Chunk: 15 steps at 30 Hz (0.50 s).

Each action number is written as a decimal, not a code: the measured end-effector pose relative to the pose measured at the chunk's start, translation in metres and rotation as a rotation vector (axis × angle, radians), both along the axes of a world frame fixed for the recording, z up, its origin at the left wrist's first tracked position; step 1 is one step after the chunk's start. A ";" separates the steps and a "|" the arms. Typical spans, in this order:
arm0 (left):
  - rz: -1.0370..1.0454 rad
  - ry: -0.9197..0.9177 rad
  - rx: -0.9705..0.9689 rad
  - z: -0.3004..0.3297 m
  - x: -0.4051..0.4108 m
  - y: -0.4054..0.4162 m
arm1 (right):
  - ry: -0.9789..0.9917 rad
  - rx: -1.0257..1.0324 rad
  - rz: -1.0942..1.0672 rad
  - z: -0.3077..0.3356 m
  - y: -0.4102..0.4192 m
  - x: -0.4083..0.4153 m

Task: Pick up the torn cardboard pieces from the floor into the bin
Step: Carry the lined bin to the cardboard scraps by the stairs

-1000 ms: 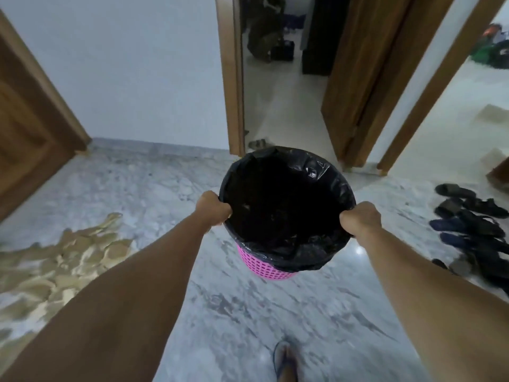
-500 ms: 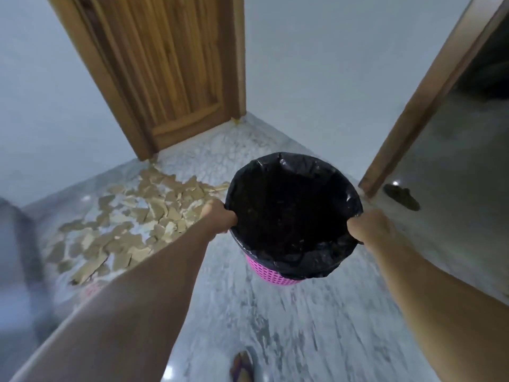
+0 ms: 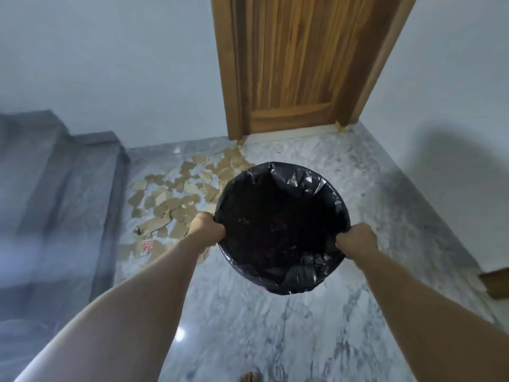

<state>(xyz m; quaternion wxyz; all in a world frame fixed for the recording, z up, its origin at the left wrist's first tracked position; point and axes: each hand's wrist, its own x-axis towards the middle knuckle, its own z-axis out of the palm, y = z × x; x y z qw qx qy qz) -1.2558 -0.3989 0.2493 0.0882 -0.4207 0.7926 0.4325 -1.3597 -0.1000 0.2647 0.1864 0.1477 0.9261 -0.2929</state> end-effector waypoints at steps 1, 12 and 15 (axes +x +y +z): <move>0.035 -0.010 0.006 -0.006 0.001 -0.008 | -0.015 -0.015 0.030 -0.008 -0.009 -0.009; 0.515 -0.112 0.026 -0.090 0.049 -0.066 | -0.135 0.021 0.487 -0.101 -0.154 -0.087; 0.593 -0.163 -0.011 -0.120 0.073 -0.075 | -0.136 0.064 0.612 -0.134 -0.194 -0.086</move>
